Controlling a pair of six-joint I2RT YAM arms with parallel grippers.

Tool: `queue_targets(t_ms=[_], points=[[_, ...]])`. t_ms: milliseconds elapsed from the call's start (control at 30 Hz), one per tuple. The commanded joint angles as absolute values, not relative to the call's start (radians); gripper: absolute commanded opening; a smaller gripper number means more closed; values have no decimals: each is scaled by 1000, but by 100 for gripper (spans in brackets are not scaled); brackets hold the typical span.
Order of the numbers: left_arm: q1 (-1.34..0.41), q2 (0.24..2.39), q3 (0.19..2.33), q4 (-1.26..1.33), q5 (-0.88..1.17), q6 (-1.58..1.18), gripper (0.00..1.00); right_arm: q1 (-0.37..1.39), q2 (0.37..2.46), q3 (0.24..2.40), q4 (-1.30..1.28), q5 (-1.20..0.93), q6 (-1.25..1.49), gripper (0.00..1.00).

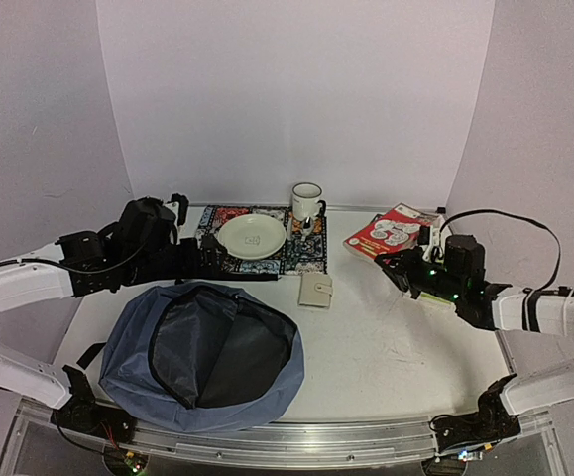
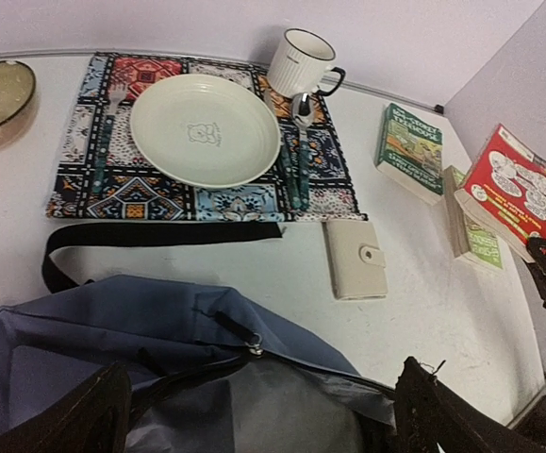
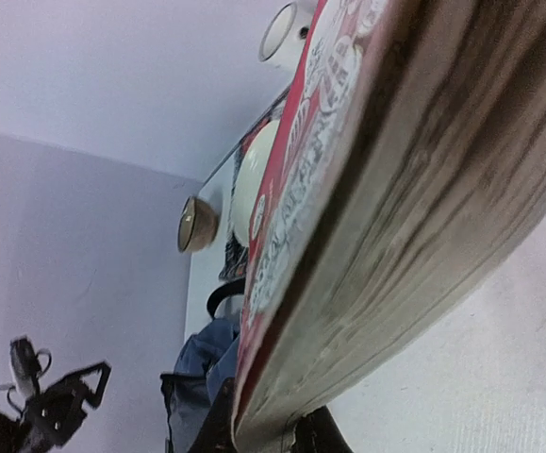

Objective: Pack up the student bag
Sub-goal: Pass from the right arm to the left

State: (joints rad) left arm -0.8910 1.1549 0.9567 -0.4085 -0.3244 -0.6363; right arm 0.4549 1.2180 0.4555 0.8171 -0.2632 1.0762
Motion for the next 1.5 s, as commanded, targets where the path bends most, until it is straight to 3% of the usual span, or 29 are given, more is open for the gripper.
queue_targets(t_ms=[0,367,833,1267,1467], points=[[-872,1217,1024,-268,-182,-645,99,458,1149,540,805,-539,904,0],[-856,1336,1080,-86,90,-684,99,583,1176,628,816,-760,781,0],[-854,1364,1023,89,269,-770,96,746,1317,772,838,-905,687,0],[-853,1312,921,178,345,-828,68,784,1376,838,845,-995,633,0],[-854,1243,879,255,382,-883,41,784,1413,847,844,-961,635,0]])
